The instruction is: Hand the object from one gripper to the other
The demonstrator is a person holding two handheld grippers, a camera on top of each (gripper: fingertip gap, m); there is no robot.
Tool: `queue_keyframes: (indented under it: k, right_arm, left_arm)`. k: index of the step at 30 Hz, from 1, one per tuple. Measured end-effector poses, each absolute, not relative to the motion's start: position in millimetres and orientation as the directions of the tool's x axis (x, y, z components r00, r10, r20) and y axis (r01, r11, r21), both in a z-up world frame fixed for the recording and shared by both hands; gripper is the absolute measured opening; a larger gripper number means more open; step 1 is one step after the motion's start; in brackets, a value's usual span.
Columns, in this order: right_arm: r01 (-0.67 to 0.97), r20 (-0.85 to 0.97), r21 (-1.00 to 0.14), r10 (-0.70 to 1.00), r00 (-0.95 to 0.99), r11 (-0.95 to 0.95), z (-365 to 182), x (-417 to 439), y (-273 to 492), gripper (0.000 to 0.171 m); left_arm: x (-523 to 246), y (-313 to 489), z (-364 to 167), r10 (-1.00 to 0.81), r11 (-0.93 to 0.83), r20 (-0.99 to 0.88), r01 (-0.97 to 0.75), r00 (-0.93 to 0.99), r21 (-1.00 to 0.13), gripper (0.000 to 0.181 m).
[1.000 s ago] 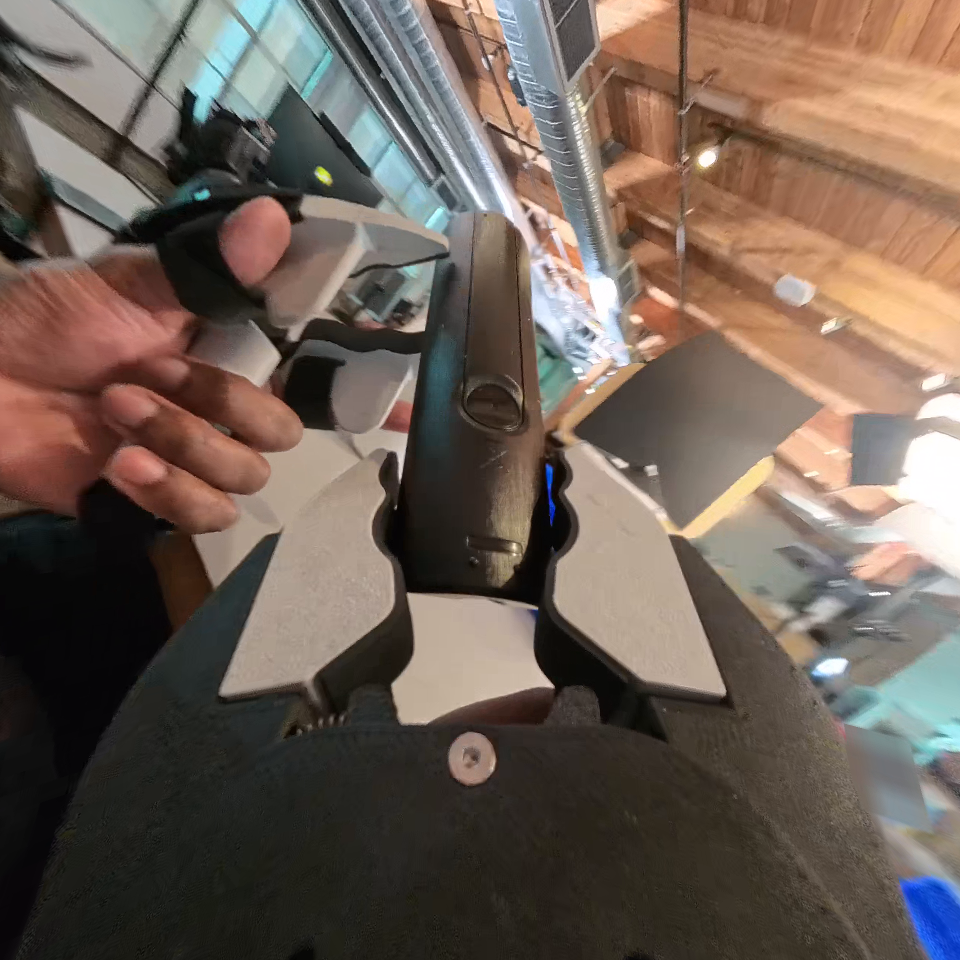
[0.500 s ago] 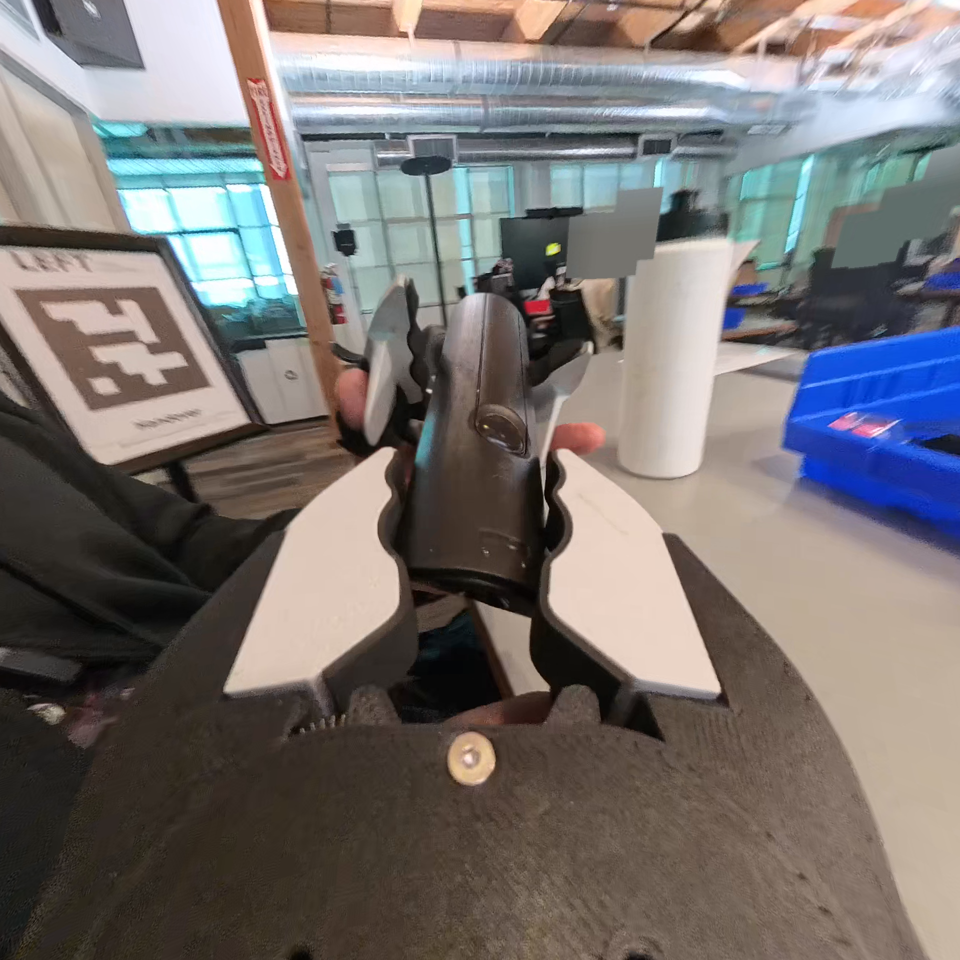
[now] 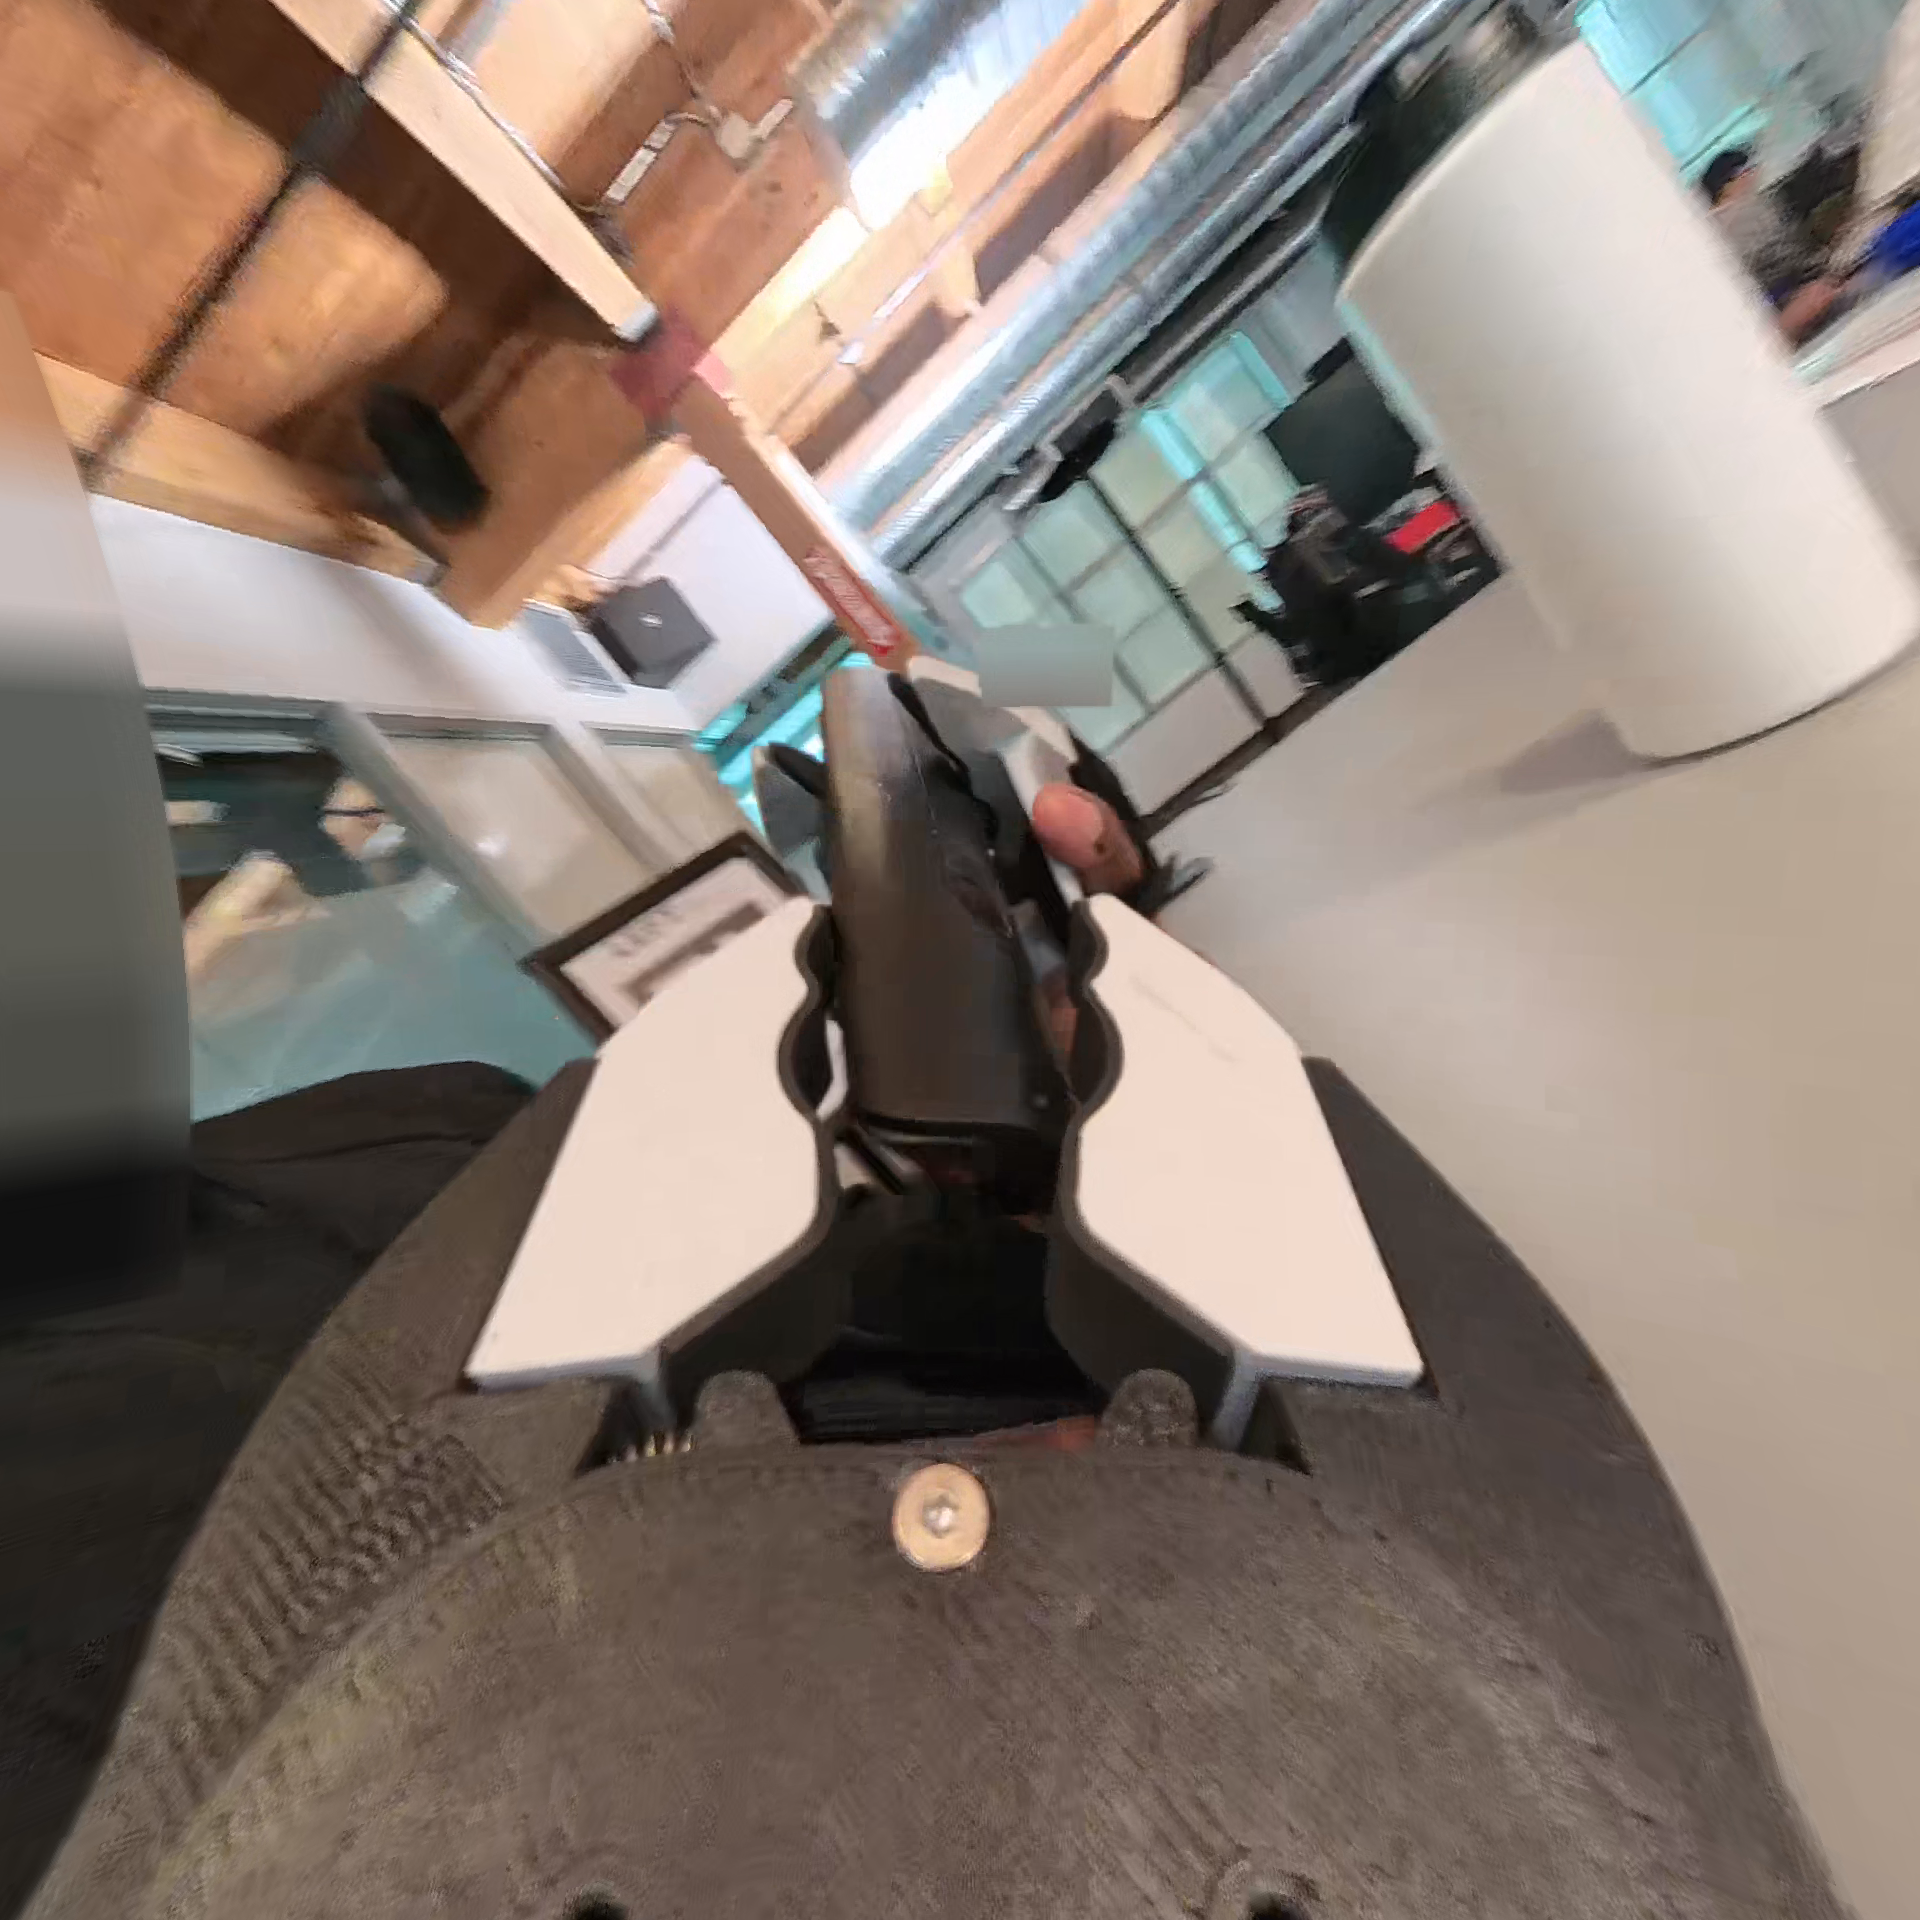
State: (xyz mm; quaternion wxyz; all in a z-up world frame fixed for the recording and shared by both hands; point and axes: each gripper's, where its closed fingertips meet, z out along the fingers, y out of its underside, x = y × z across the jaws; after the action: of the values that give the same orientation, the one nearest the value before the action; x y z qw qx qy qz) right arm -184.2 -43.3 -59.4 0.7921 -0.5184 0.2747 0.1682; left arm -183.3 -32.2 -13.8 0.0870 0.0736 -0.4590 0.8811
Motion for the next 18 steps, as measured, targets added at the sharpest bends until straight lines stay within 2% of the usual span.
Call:
queue_keyframes:
  k: [4, 7, 9, 12, 15, 18]
  right_arm:
    - [-0.197, -0.328, -0.924, -0.413, 0.849, 0.328, -56, -167, -68, 0.048]
    - [0.132, 0.059, -0.989, -0.627, 0.777, 0.071, -52, -168, -74, 0.053]
    - [0.310, 0.337, -0.936, -0.673, 0.658, -0.166, -59, -168, -71, 0.056]
    - [0.469, 0.648, -0.756, -0.623, 0.438, -0.457, -73, -165, -67, 0.060]
    - [0.497, 0.740, -0.668, -0.564, 0.366, -0.554, -84, -163, -61, 0.066]
    - [0.488, 0.736, -0.671, -0.579, 0.351, -0.558, -83, -161, -57, 0.073]
  left_arm:
    - [-158, -22, -11, 0.006, -0.572, 0.358, -0.297, -0.934, -0.765, 0.029]
    - [-137, -17, -21, -0.071, -0.554, 0.497, -0.380, -0.865, -0.741, 0.029]
    - [-125, -14, -30, -0.097, -0.559, 0.582, -0.440, -0.807, -0.703, 0.029]
    - [-114, -6, -36, -0.023, -0.620, 0.700, -0.539, -0.714, -0.570, 0.028]
    - [-108, 2, -39, 0.067, -0.673, 0.760, -0.591, -0.647, -0.444, 0.028]
    - [-110, -4, -43, 0.073, -0.663, 0.759, -0.600, -0.648, -0.449, 0.028]
